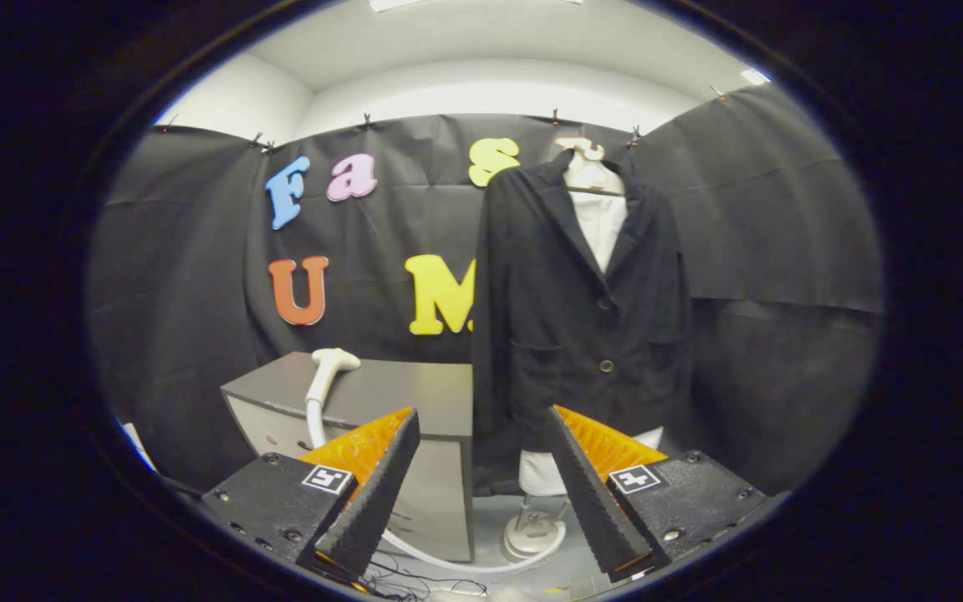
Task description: Iron the clothes twice with a garment steamer, once on the left side and once on the right side.
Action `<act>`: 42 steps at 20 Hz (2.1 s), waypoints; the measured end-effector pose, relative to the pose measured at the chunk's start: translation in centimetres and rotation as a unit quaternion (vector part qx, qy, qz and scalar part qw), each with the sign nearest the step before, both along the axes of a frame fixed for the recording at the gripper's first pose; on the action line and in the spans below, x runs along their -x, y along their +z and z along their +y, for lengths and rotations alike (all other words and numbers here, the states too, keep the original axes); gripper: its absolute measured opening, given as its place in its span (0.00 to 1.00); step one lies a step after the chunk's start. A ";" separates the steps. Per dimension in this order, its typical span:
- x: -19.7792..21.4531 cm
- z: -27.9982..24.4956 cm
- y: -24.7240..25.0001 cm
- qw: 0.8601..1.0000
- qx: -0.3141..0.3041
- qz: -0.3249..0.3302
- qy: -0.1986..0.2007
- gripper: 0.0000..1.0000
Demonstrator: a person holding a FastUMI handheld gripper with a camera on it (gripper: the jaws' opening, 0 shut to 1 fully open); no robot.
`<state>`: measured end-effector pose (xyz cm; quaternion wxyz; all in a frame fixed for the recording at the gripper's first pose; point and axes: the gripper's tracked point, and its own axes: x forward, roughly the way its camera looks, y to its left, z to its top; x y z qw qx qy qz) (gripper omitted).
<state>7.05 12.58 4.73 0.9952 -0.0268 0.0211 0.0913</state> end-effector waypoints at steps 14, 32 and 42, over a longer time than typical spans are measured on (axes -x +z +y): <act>-14.5 23.1 -1.1 0.979 0.078 0.059 0.179 0.96; -22.8 31.6 -11.8 0.956 0.100 0.209 0.182 0.57; -19.3 28.2 -8.8 0.963 0.086 0.180 0.181 0.39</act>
